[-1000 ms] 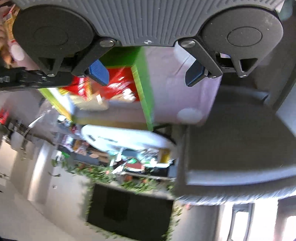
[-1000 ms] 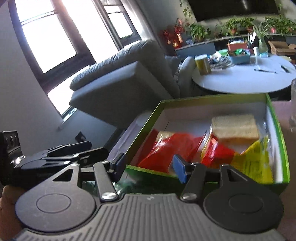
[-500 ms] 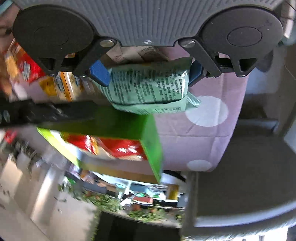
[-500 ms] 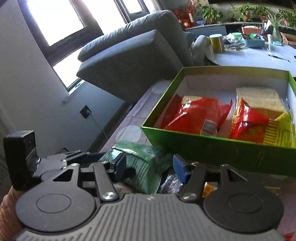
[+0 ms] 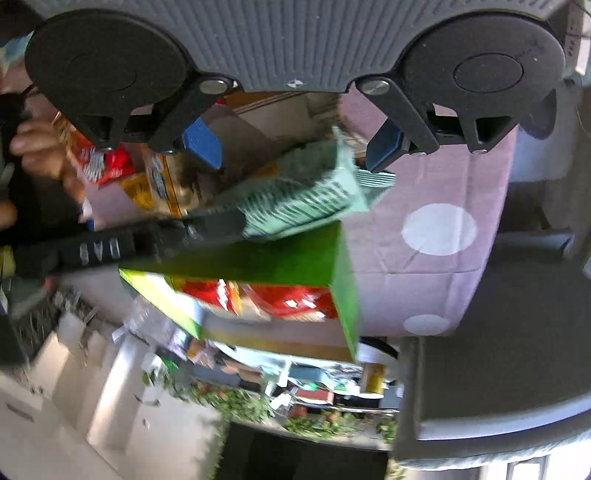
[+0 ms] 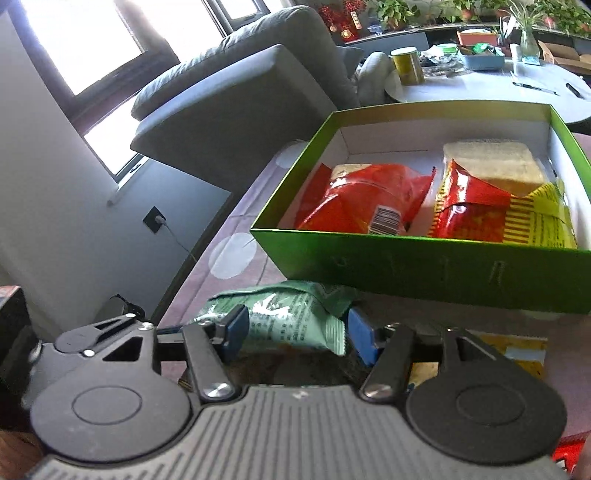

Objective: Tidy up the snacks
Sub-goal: 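Grasp the green chip bag with the left gripper while the right gripper grasps it too, then lift the green chip bag with both grippers toward the green box, then lower the green chip bag into the box and open both grippers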

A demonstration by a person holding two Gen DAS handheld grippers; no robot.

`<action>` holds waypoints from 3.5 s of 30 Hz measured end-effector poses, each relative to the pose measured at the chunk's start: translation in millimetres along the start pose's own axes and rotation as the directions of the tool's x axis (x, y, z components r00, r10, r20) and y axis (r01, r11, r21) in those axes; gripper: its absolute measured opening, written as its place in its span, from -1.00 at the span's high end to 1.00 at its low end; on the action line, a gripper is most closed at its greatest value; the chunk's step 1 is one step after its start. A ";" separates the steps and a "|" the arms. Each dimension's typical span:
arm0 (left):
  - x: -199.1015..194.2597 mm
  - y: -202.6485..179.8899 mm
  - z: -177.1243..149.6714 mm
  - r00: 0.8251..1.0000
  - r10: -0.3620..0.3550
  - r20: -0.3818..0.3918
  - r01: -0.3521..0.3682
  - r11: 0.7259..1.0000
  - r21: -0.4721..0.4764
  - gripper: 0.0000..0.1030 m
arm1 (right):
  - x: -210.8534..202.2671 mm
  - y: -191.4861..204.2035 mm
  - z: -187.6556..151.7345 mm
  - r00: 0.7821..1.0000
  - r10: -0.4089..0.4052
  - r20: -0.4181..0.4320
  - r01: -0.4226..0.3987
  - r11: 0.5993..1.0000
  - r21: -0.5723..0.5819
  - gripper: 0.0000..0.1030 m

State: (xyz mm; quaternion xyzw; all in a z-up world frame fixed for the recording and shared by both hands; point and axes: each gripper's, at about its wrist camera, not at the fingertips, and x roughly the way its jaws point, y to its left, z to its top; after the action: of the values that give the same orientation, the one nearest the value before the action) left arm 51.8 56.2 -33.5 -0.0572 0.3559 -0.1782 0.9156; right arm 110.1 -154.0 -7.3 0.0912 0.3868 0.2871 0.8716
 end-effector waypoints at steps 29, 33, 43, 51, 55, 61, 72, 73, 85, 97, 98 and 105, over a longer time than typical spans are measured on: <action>31.9 19.3 1.5 0.993 0.101 -0.062 -0.109 0.984 -0.139 -0.61 | 20.7 7.4 -3.3 0.997 -0.075 -0.024 0.075 0.997 -0.005 0.09; 30.5 20.2 2.1 0.993 0.103 -0.056 -0.110 0.985 -0.133 -0.61 | 21.2 5.7 -1.9 0.997 -0.071 -0.026 0.071 0.997 0.007 0.08; 15.9 36.1 13.1 0.993 0.122 0.002 -0.120 0.981 -0.156 -0.66 | 18.0 -8.4 7.3 0.998 -0.018 -0.056 0.026 0.989 0.144 0.02; 34.8 38.7 17.3 0.997 0.074 -0.026 -0.078 0.984 -0.161 -0.66 | 29.1 -0.2 15.4 0.993 -0.001 -0.116 0.021 0.986 0.168 -0.16; 40.5 36.1 18.3 0.996 0.084 -0.038 -0.089 0.983 -0.162 -0.64 | 33.5 4.9 20.1 0.991 -0.017 -0.133 0.041 0.984 0.176 -0.28; 40.2 33.0 16.0 0.998 0.046 -0.039 -0.051 0.988 -0.143 -0.56 | 38.8 5.4 22.4 0.991 -0.025 -0.131 0.049 0.981 0.189 -0.29; 35.4 5.8 12.8 0.999 0.022 -0.038 -0.025 0.998 -0.061 -0.49 | 31.0 14.0 7.7 0.993 -0.060 -0.099 0.068 0.994 0.085 0.09; 33.8 3.7 13.5 0.999 0.024 -0.035 -0.026 0.998 -0.054 -0.49 | 28.9 14.3 7.3 0.994 -0.059 -0.094 0.067 0.994 0.082 0.09; 9.8 -25.3 19.9 0.999 0.029 0.015 -0.029 0.999 0.024 -0.48 | 0.8 12.3 5.1 0.998 -0.029 -0.047 0.033 0.996 0.084 0.09; -6.4 -44.1 39.7 0.996 0.024 0.082 -0.030 0.997 0.070 -0.48 | -27.3 18.2 11.0 0.999 -0.002 0.051 -0.001 0.998 0.065 0.09; -5.6 -45.3 42.6 0.996 0.019 0.082 -0.025 0.997 0.070 -0.48 | -28.8 17.5 11.7 0.998 -0.005 0.058 0.001 0.998 0.065 0.09; -1.6 -59.1 66.0 0.994 0.013 0.109 -0.026 0.993 0.117 -0.48 | -37.8 7.3 25.6 0.993 -0.007 0.114 -0.001 0.997 0.073 0.09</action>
State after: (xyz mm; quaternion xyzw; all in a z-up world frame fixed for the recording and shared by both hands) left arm 78.2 0.4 30.1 -0.0090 0.2951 -0.1868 0.9370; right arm 105.3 -168.0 36.6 0.1387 0.3465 0.2656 0.8889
